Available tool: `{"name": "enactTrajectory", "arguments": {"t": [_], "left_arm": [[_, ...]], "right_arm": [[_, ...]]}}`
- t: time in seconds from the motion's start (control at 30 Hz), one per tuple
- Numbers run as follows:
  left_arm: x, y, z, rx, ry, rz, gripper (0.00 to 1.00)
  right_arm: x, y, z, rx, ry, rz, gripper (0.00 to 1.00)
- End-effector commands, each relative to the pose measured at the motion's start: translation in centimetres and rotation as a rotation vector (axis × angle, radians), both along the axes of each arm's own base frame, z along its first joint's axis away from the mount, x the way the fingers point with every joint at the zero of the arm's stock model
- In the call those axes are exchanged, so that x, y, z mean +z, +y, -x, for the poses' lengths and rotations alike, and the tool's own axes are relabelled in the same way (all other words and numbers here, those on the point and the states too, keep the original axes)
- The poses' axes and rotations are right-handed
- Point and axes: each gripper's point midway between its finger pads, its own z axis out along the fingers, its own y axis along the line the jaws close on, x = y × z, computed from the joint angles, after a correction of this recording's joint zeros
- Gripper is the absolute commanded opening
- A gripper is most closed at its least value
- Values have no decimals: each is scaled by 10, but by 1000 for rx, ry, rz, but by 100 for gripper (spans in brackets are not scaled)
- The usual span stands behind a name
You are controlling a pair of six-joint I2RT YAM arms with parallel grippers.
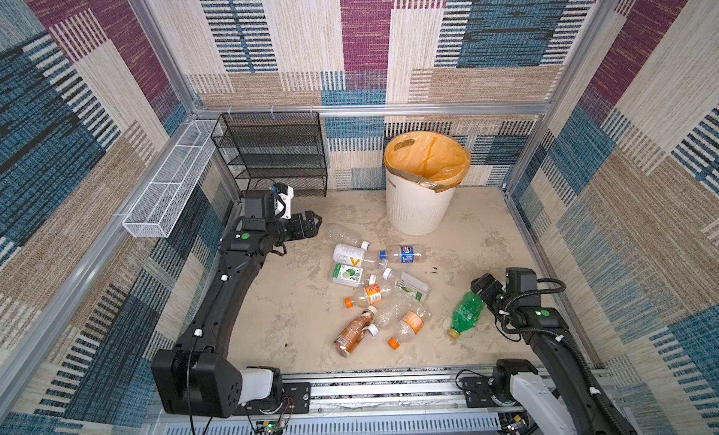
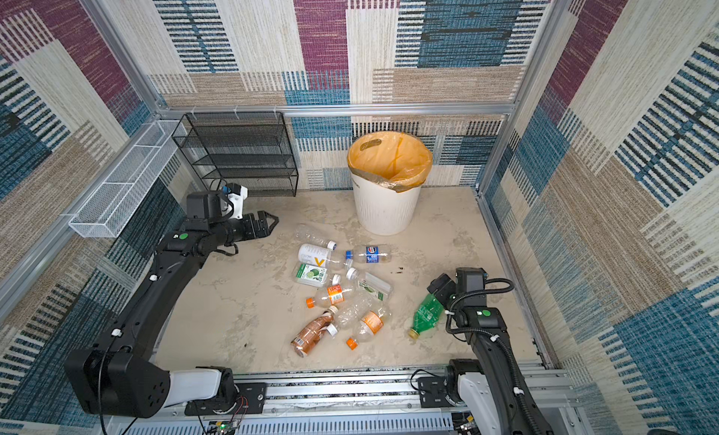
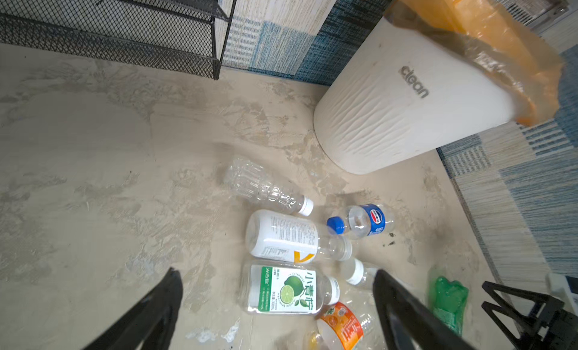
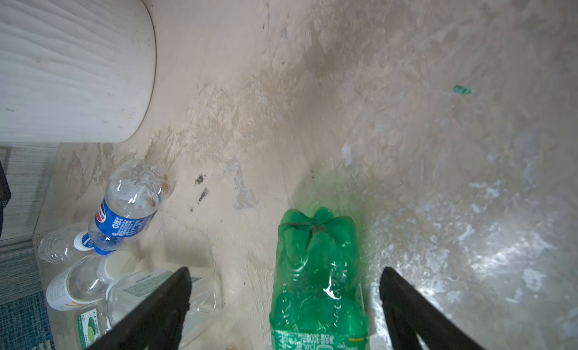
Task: Throw the plastic bottles in the bin
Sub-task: Throw the plastic bottle into the trash bin, then pick up the plastic bottle from the middle-right of the table, then throw the plastic bottle into the trash bin.
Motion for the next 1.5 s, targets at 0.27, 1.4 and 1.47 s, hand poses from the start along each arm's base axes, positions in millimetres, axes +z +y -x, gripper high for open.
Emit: {"name": "enactTrajectory", "arguments": {"t": [0.27,1.4,1.47], "left_arm": [[-29,-1,-9,-15,-12,1,95],[-32,-18,5,-53,-28,113,88],[-32,-26,16,-63,-29,117,88]], "right_arm": [[-39,30,20,19,171,-40,94],[442,-34,-32,-202,-1240,606,59],[479,-12,-56,-110,-1311,613,62]]}}
